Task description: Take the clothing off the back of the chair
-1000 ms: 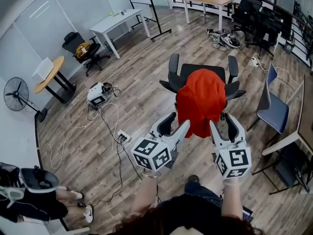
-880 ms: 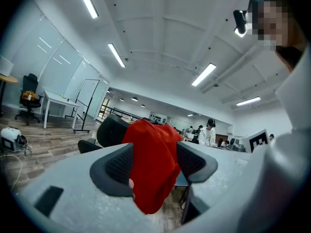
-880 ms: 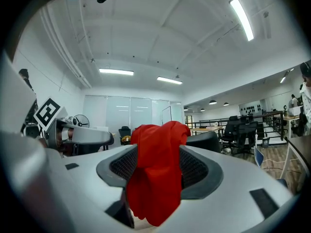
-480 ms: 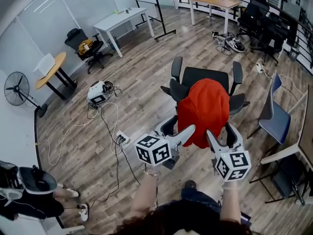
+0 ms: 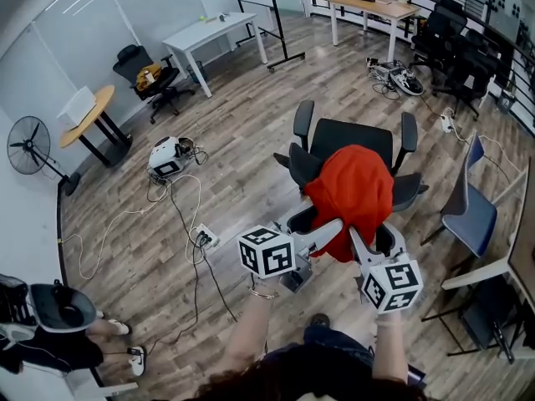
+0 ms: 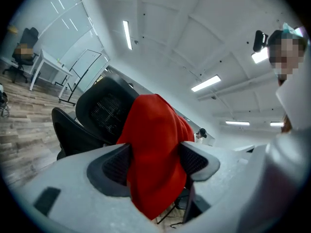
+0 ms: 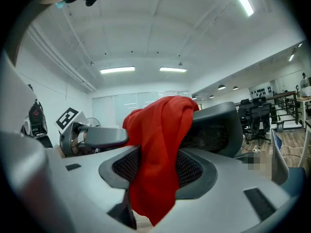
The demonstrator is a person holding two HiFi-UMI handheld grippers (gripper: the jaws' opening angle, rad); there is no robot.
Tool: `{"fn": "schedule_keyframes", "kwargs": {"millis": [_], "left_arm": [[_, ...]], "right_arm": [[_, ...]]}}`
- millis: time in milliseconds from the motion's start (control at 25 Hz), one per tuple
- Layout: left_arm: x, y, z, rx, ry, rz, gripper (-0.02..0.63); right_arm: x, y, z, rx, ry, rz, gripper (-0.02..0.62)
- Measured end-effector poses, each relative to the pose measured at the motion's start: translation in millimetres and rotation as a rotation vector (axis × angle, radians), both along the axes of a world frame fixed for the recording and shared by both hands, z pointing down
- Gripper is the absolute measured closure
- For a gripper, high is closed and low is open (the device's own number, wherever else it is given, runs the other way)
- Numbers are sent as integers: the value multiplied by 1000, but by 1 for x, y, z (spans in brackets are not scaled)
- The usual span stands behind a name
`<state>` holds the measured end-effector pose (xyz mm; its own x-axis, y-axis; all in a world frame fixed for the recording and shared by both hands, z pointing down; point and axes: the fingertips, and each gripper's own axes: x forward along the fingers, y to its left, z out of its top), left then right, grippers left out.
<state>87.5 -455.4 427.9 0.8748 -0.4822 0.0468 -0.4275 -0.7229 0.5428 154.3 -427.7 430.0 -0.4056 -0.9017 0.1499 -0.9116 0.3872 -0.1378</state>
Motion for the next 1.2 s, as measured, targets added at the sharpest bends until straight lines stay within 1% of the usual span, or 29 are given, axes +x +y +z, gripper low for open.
{"fn": "schedule_keyframes", "kwargs": {"millis": [80, 160, 200, 280, 320, 600, 1200], "left_arm": [[3, 3, -1, 16, 0, 6, 344], [4, 6, 0, 39, -9, 9, 412], [5, 8, 0, 48, -13, 12, 445], [6, 10, -2, 63, -18, 18, 496], [6, 11, -3, 67, -19, 21, 506], [10, 31, -10, 94, -16, 53, 522], [1, 83, -41, 166, -20, 99, 525]], "right_arm": [[-3, -1, 0, 10, 0, -11, 428], [-5, -1, 1, 15, 9, -19, 460], [-6, -1, 1, 16, 16, -24, 487], [-8, -1, 0, 25, 28, -35, 515], [-9, 0, -1, 30, 34, -42, 521], [-10, 15, -7, 69, 70, -61, 541], [-25, 61, -35, 113, 56, -46, 545]]}}
